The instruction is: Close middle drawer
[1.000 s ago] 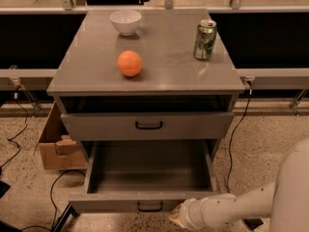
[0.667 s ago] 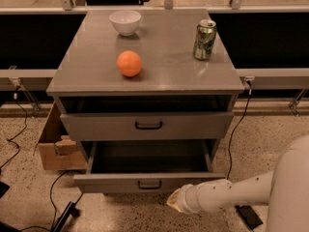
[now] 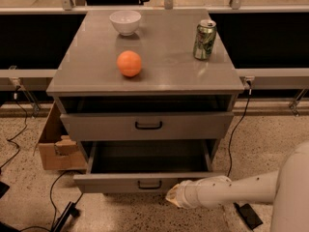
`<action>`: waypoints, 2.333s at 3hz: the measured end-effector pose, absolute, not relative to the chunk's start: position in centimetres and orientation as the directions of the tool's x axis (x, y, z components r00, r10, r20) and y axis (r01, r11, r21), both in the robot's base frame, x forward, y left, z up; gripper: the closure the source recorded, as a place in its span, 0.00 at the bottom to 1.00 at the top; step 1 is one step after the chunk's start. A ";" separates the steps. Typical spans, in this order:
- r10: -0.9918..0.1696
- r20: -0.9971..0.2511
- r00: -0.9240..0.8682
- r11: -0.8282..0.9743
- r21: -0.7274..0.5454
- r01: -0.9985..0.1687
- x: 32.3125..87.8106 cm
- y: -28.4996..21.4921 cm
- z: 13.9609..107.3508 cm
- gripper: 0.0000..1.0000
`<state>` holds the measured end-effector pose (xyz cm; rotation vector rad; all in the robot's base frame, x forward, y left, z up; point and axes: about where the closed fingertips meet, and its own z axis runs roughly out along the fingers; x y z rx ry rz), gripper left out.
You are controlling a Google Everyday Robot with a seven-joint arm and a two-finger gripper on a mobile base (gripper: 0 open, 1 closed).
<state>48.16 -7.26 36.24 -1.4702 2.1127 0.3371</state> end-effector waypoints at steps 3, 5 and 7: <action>-0.799 -0.570 -0.193 0.331 -0.149 -0.932 54.3 -7.8 35.9 1.00; -0.807 -0.565 -0.173 0.322 -0.176 -0.930 57.2 -9.0 36.5 1.00; -0.822 -0.549 -0.151 0.315 -0.217 -0.924 61.4 -11.2 37.8 1.00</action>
Offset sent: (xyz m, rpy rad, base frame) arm 0.1177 -0.0259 -0.0014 -0.0008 -0.0899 0.0676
